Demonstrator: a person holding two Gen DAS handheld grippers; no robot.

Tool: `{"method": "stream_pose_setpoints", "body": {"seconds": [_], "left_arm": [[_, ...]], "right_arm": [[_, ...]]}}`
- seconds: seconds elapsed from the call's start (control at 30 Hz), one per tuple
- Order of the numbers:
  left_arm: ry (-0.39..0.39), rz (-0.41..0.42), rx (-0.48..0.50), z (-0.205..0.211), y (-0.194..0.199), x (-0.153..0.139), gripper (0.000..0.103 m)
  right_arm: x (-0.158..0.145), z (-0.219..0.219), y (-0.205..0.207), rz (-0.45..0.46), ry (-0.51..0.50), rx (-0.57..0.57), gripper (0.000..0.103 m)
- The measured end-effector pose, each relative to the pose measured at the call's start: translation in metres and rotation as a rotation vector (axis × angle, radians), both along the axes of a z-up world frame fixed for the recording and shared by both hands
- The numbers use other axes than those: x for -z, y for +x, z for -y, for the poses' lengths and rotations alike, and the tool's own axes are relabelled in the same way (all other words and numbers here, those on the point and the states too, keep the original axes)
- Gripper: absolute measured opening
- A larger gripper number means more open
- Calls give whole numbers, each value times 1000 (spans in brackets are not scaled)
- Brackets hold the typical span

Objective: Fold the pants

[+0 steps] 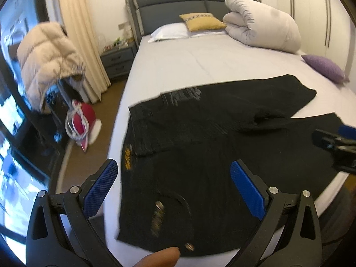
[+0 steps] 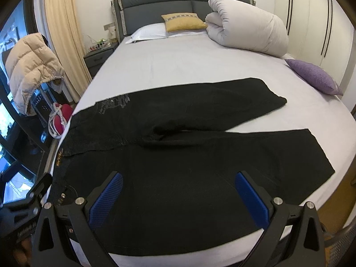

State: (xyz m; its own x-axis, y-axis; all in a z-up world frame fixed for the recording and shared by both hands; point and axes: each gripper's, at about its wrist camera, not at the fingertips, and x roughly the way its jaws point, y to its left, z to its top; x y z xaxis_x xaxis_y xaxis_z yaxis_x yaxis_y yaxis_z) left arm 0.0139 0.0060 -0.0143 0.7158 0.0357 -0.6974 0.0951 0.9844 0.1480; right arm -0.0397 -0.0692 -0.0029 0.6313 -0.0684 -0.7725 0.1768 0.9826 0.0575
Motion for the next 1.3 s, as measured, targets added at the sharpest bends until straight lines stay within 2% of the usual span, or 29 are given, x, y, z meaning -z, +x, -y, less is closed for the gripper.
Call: {"method": "stream_pose_setpoints", "body": {"seconds": [0.1, 0.23, 0.47, 0.53, 0.6, 0.67, 0.73, 0.83, 0.93, 1.0, 1.13, 1.27, 1.3], "left_arm": [[26, 2, 23, -10, 24, 1, 103], [-4, -38, 10, -29, 57, 2, 103], [-8, -29, -115, -55, 92, 22, 103], [-5, -87, -149, -60, 106, 33, 103], [-35, -164, -188, -69, 127, 42, 103], [-40, -146, -197, -76, 151, 42, 103], [-6, -120, -161, -78, 177, 44, 103], [19, -166, -32, -77, 236, 54, 103], [69, -245, 143, -70, 291, 73, 102], [52, -319, 246, -70, 323, 86, 98], [41, -431, 359, -76, 373, 108, 96], [-32, -542, 458, -79, 403, 128, 82], [-28, -566, 473, -77, 407, 135, 77]], "right_arm": [[-5, 7, 8, 43, 30, -13, 103], [-11, 19, 22, 106, 44, -18, 103], [-9, 37, 58, 153, 70, -64, 103], [-6, 40, 71, 155, 71, -101, 103], [-3, 44, 85, 152, 63, -141, 103], [2, 49, 99, 135, 63, -179, 103], [6, 53, 116, 113, 70, -215, 103], [11, 57, 140, 86, 77, -292, 103], [15, 55, 163, 70, 76, -385, 99], [18, 53, 174, 53, 85, -442, 96], [29, 48, 194, 11, 109, -522, 86], [43, 44, 209, -34, 149, -565, 79], [47, 43, 214, -47, 149, -573, 78]]}}
